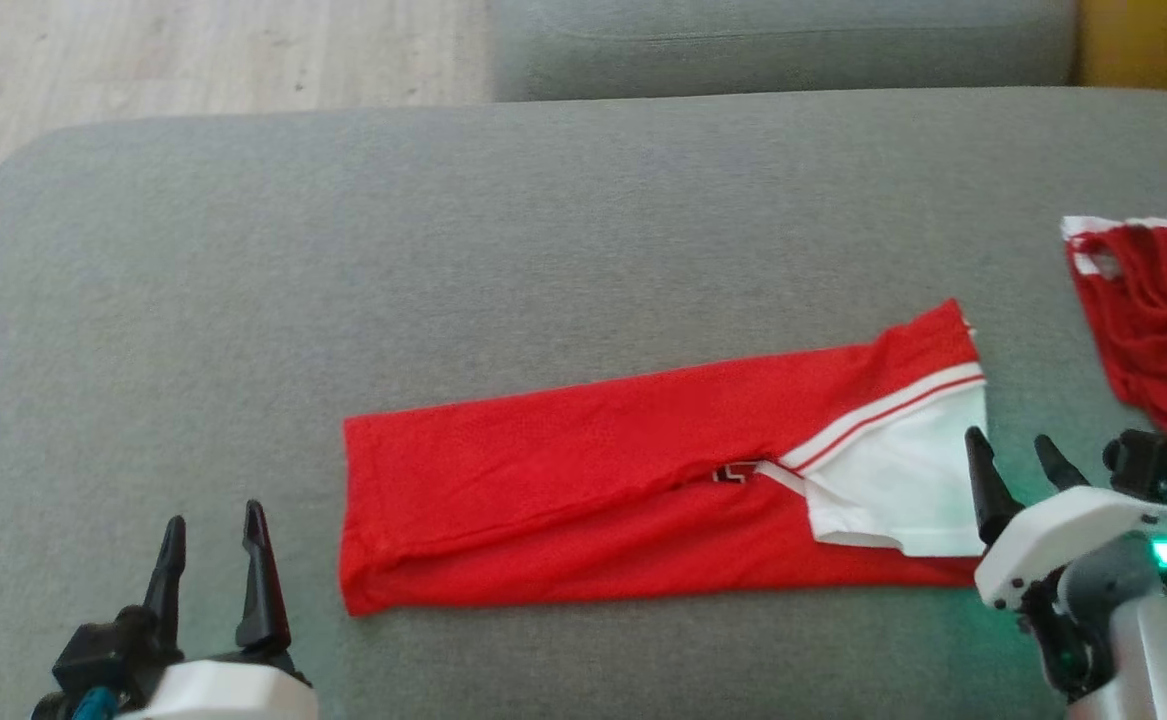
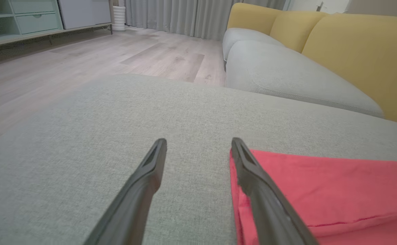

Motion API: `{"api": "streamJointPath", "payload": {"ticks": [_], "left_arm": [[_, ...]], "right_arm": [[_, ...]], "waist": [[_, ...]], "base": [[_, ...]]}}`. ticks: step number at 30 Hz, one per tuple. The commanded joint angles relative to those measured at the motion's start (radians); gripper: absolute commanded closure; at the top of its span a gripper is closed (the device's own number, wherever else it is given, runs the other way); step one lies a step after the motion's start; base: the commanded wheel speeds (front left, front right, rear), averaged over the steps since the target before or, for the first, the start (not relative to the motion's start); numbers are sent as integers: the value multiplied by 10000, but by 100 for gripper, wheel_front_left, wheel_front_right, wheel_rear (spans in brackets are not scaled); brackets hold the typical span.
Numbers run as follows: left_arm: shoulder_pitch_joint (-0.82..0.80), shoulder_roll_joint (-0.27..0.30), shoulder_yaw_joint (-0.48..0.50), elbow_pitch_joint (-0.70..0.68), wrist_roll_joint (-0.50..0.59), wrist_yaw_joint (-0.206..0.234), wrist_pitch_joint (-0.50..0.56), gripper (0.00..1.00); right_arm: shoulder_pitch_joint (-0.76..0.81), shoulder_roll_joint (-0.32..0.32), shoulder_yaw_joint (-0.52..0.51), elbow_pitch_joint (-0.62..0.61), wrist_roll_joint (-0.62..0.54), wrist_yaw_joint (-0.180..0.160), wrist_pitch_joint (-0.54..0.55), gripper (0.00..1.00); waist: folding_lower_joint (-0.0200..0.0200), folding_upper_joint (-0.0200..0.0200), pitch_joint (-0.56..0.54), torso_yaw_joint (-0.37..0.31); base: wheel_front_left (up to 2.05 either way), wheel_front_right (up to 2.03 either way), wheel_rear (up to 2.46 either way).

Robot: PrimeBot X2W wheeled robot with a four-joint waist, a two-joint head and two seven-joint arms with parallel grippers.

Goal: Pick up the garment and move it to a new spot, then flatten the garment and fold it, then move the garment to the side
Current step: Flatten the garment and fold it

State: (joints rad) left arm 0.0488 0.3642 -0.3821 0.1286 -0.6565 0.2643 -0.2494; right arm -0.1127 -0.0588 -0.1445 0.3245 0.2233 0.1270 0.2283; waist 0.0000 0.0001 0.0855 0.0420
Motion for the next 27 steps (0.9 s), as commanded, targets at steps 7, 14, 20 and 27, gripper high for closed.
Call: {"api": "streamJointPath", "payload": {"ticks": [7, 14, 20, 27], "left_arm": [[-172, 3, 499, -260, 293, 16, -123, 0], [-73, 6, 479, -314, 373, 47, -123, 0], [-108, -2, 406, -473, 481, 111, -123, 0], [-142, 11, 328, -627, 559, 157, -103, 0]], "right_arm": [[-800, -670, -39, 1432, -82, 37, 737, 0], [-943, -759, 735, 2058, 794, 37, 1315, 29], [-1307, -883, 1220, 2144, 823, 37, 1074, 100], [-1782, -1122, 1182, 2087, 788, 37, 636, 100]], "waist": [[0, -1, 140, 835], [0, -1, 130, 1120], [0, -1, 147, 913], [0, -1, 67, 262]], "base": [[0, 0, 0], [0, 0, 0], [0, 0, 0], [0, 0, 0]]}}
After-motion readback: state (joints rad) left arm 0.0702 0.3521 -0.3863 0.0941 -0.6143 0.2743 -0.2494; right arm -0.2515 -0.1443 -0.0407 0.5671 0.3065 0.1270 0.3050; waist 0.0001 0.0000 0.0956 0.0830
